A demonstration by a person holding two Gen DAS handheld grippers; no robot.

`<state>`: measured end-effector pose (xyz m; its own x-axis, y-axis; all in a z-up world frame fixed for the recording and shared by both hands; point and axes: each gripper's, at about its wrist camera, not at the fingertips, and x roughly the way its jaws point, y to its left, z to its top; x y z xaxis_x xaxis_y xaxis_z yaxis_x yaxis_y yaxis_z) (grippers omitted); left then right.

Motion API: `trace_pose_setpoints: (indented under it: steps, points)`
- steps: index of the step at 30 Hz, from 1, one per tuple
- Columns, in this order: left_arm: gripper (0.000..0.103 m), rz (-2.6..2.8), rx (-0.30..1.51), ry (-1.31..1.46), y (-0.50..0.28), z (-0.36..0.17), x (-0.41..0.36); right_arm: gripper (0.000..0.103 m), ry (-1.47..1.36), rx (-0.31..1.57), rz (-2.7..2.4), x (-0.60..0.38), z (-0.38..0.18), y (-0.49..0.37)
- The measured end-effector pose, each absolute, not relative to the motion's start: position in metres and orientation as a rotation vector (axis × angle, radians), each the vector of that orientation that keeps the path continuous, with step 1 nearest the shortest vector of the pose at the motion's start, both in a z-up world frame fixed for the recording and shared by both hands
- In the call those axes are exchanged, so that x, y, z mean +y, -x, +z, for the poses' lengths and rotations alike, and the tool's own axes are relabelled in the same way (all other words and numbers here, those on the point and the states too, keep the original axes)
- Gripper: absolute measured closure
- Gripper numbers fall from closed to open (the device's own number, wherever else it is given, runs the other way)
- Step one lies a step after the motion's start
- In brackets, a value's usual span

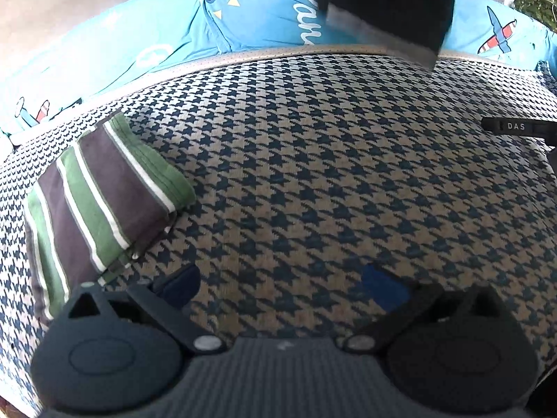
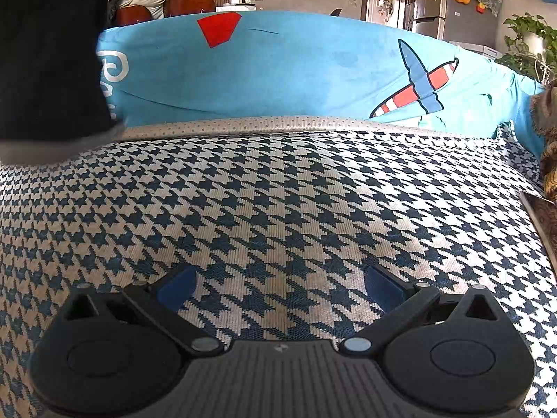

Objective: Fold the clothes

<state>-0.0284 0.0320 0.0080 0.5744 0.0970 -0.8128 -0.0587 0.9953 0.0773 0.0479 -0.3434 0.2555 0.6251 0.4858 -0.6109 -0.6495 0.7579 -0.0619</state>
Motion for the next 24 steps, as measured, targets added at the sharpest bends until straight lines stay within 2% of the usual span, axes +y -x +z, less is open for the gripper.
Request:
trace_pose_setpoints:
  steps: [24]
  points:
    - [0.0, 0.095, 0.98, -0.04, 0.0333, 0.0028, 0.0358, 0.0, 0.29, 0.608, 0.662, -0.3443, 0.2557, -0.0452]
